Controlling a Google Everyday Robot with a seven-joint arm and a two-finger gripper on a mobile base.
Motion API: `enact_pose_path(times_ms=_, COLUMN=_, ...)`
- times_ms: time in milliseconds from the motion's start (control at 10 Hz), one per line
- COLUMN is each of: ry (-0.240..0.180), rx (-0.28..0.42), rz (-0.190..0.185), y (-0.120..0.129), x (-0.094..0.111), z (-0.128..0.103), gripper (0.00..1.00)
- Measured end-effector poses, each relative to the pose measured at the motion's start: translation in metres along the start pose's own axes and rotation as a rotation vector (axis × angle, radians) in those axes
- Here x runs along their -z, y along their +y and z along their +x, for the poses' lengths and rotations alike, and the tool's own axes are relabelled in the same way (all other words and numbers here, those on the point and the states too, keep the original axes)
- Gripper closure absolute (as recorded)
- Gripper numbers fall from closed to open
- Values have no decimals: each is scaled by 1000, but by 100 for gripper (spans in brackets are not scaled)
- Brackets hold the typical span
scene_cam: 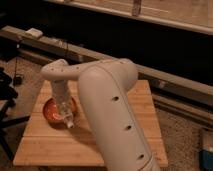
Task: Place the bottle in the ceramic bowl
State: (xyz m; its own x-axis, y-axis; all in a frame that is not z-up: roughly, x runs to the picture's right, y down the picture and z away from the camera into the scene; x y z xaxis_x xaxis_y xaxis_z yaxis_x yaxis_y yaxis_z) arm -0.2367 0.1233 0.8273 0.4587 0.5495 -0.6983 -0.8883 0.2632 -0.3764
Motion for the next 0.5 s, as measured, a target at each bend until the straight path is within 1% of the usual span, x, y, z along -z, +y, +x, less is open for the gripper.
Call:
enact_pose_path(times_ms=100, ry=0, rx=25, rz=0, y=3, x=0, z=-6, gripper=97)
enact_pose_path(times_ms=200, ry=-2, rx=43, rz=-1, y=5, x=1, z=-11, gripper=89)
enact_pose_path(times_ms=500, ry=-37, rx=70, rz=0, y=12, x=9, z=-22, gripper=58)
